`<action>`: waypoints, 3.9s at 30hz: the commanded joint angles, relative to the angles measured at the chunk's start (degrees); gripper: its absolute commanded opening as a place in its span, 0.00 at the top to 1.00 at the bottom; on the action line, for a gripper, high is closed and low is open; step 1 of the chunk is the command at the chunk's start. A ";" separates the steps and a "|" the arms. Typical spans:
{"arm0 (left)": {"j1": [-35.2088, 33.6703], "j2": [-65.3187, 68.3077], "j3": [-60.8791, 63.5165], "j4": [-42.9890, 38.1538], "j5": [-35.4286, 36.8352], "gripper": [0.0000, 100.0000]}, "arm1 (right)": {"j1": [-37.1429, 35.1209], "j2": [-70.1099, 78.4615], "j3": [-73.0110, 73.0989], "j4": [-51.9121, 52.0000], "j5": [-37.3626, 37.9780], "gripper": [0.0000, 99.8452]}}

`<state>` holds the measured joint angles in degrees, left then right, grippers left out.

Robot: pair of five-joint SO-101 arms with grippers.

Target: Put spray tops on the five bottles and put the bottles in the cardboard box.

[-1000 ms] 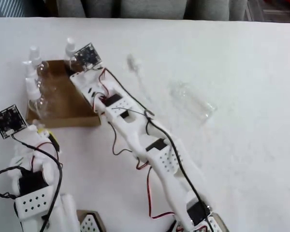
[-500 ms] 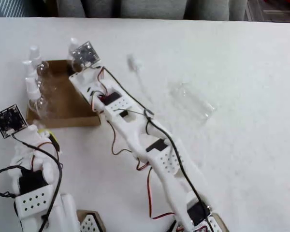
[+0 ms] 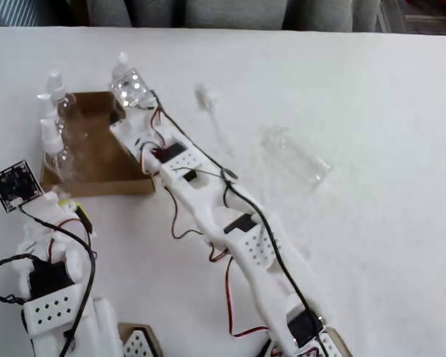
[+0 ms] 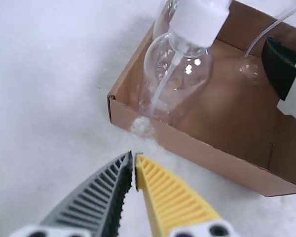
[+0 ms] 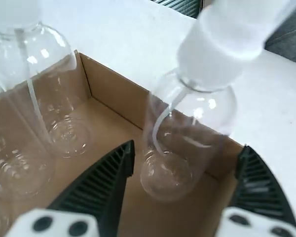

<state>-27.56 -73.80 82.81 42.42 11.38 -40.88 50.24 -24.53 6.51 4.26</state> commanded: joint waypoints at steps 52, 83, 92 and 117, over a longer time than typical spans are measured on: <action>1.45 -0.31 -0.26 -7.12 -0.62 0.98 | 4.62 -30.81 -0.70 55.78 -5.80 0.98; 1.36 -0.31 -0.09 -6.86 -2.90 0.98 | 35.21 -51.74 27.08 69.76 39.56 0.91; 1.36 -0.31 0.53 -7.12 -2.99 0.98 | 35.03 -36.26 13.45 69.23 43.87 0.78; 1.45 -0.31 0.62 -7.21 -2.99 0.98 | 37.41 10.51 -44.75 89.54 50.55 0.76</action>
<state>-26.86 -73.80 84.04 36.97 8.66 -4.31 60.09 -62.86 94.15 53.58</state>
